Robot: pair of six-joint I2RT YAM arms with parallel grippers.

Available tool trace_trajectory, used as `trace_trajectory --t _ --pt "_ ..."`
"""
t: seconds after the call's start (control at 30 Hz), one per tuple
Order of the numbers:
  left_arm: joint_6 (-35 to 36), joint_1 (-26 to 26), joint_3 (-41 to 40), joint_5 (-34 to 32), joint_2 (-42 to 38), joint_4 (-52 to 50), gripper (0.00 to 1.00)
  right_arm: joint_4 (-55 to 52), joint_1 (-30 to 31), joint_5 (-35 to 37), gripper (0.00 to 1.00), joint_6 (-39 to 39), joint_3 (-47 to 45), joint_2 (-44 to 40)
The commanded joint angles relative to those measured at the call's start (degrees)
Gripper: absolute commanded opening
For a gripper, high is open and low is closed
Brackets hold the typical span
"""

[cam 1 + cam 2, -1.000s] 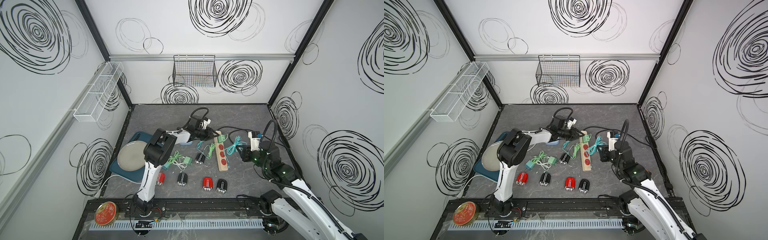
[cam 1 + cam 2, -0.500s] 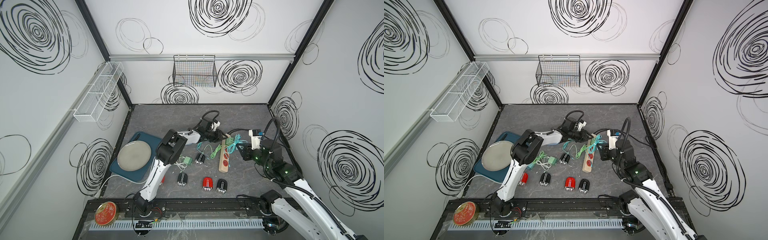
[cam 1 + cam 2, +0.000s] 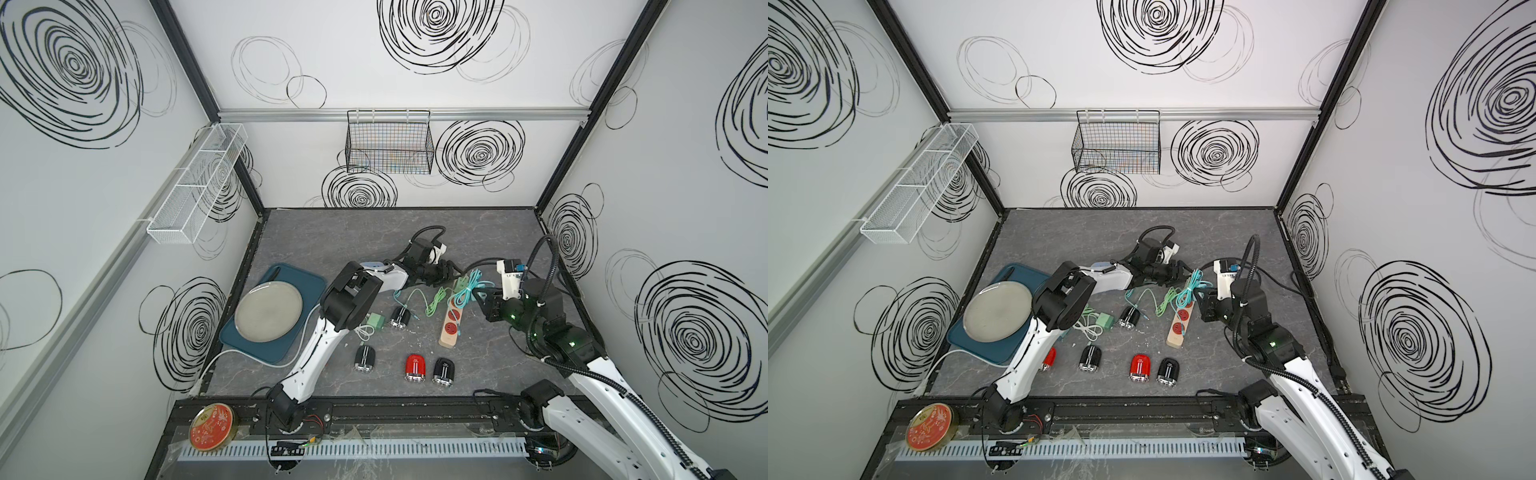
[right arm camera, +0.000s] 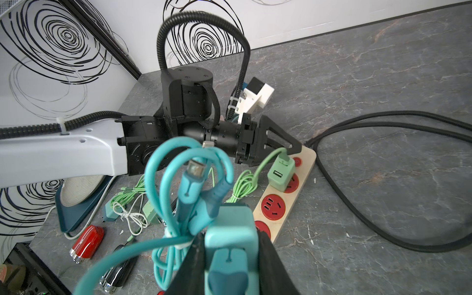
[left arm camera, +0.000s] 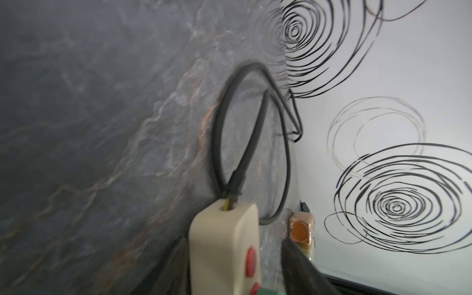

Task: Unplug the electric shaver
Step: Place the socket at the center of the board, then place the plug at the center of the board.

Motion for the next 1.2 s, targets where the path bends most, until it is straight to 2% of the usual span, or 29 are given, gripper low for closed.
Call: trace_trajectory --t 0.0,0.17,0.33,0.5,0.77,0.93,1.17 --pt "4.7 0.9 1.3 -1.8 -1.6 -5.0 0.71 0.3 0.2 -1.3 0.10 -0.7 2.9 0.9" --pt "9.7 3.3 2.2 -2.9 -6.4 -11.0 0.82 2.6 0.1 -4.0 0.09 -0.9 3.8 3.2" --pt "14.9 6.1 0.2 -4.9 -13.6 -16.7 1.00 5.2 0.1 -6.5 0.10 -0.8 6.0 7.9" --pt "19.9 9.1 -5.7 -8.7 -21.8 -21.0 0.99 7.4 0.0 -8.2 0.10 -0.9 9.5 14.1" --pt "24.7 11.6 -26.1 -18.3 -41.0 -20.4 0.99 6.3 -0.7 -6.6 0.09 -1.4 20.4 29.3" --pt "23.9 10.4 -39.1 -21.0 -52.7 -16.8 0.99 4.5 -1.6 -7.2 0.09 -2.1 29.0 40.1" --pt "25.2 5.2 -52.0 -31.0 -69.0 -14.4 0.99 7.0 -5.1 -11.8 0.09 0.4 36.0 53.6"
